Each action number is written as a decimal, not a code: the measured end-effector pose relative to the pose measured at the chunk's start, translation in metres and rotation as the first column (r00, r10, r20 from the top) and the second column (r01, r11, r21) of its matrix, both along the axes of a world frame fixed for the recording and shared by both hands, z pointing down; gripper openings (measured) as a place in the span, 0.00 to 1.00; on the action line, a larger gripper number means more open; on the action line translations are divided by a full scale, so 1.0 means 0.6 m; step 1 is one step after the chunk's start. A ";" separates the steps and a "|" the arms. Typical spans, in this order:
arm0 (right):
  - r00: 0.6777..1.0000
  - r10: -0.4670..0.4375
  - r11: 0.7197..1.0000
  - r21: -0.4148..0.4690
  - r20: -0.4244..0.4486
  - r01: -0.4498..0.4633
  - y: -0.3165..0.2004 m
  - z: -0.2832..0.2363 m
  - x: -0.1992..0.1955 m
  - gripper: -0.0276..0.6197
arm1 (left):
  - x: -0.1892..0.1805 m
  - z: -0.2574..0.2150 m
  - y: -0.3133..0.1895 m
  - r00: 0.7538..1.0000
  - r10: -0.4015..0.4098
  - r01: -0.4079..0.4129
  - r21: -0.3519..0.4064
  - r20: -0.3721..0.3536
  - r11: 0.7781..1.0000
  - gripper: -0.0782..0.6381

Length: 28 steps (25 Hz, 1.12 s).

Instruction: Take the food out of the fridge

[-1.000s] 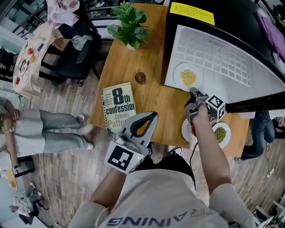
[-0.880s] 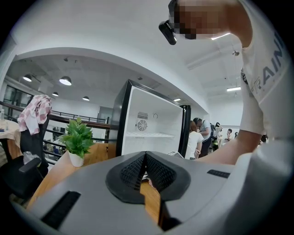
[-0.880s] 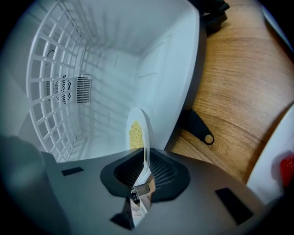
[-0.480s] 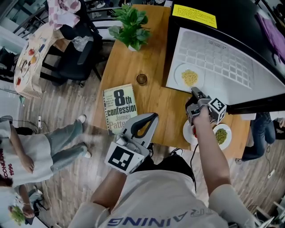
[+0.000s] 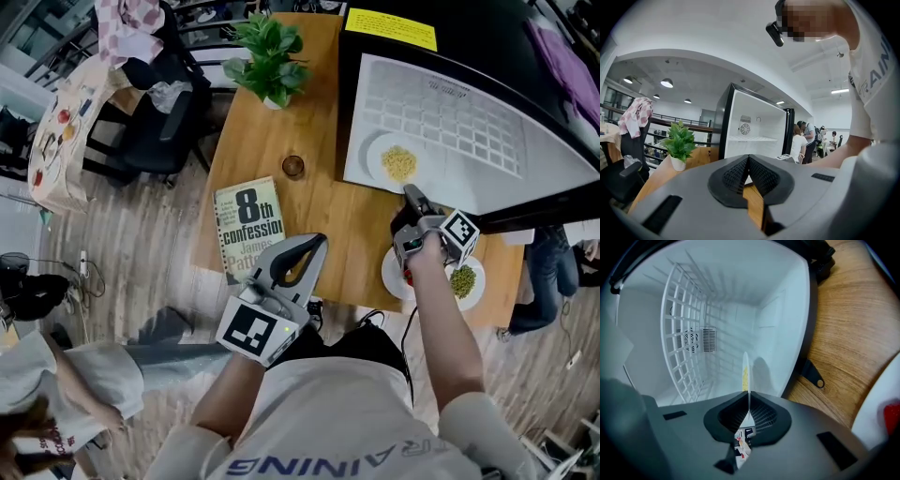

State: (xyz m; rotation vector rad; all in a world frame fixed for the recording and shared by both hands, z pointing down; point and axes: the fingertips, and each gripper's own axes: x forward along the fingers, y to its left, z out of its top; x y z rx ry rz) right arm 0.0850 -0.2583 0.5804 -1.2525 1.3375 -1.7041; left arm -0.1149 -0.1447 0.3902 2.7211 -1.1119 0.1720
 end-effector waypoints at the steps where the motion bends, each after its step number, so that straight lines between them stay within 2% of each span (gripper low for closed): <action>1: 1.000 -0.002 1.000 0.012 -0.001 0.002 0.007 -0.008 0.002 0.09 | -0.001 -0.001 0.000 1.000 0.002 -0.002 0.012 0.002 1.000 0.12; 7: 0.999 -0.037 0.998 0.052 0.004 0.036 0.070 -0.046 0.008 0.09 | 0.000 -0.016 0.007 1.000 -0.009 0.009 0.033 -0.015 0.999 0.12; 15: 0.992 -0.125 0.990 0.059 0.002 0.124 0.166 -0.059 -0.013 0.09 | 0.003 -0.027 0.029 0.999 -0.022 0.023 0.048 -0.023 0.999 0.12; 21: 0.973 -0.229 0.973 0.011 -0.013 0.229 0.225 -0.025 -0.063 0.09 | -0.008 -0.030 0.044 0.998 -0.051 0.052 0.053 -0.024 0.997 0.12; 28: 0.935 -0.354 0.933 -0.069 -0.017 0.352 0.274 0.034 -0.138 0.09 | -0.032 -0.025 0.057 0.996 -0.090 0.090 0.045 -0.012 0.995 0.12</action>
